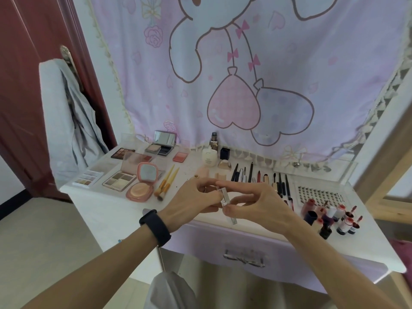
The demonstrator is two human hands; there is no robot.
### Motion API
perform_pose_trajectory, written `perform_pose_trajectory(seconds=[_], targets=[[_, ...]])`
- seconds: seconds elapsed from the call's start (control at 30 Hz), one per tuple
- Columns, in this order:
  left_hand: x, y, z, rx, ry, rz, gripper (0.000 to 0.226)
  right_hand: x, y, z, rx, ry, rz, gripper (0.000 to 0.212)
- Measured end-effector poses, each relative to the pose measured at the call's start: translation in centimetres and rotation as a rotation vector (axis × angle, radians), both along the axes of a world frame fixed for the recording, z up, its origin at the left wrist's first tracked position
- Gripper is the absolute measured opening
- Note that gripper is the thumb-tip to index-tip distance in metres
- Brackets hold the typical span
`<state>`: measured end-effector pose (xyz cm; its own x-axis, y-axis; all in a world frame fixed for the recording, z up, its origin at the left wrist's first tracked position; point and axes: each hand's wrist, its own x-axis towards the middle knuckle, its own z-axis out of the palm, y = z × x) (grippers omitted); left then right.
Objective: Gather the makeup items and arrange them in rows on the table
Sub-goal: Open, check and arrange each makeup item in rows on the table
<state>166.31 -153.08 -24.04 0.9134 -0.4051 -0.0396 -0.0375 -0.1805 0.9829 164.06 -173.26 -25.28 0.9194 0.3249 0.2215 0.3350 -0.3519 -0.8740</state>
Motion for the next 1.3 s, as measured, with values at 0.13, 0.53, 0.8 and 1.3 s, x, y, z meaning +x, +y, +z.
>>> perform_pose_trajectory(seconds=[0.13, 0.53, 0.8, 1.3], targets=[[0.0, 0.0, -0.1, -0.064, 0.036, 0.025, 0.033, 0.0, 0.1, -0.2, 0.097, 0.030, -0.018, 0.052], [2.1, 1.2, -1.6, -0.489, 0.224, 0.070, 0.034, 0.6, 2.5, -0.3, -0.031, 0.002, -0.223, 0.046], [2.8, 1.8, -0.5, -0.667, 0.380, 0.187, 0.048, 2.1, 5.1, 2.9, -0.020, 0.091, -0.377, 0.040], [3.6, 5.9, -1.3, -0.827, 0.406, 0.241, 0.042, 2.5, 6.6, 4.3, 0.663, 0.597, -0.296, 0.045]])
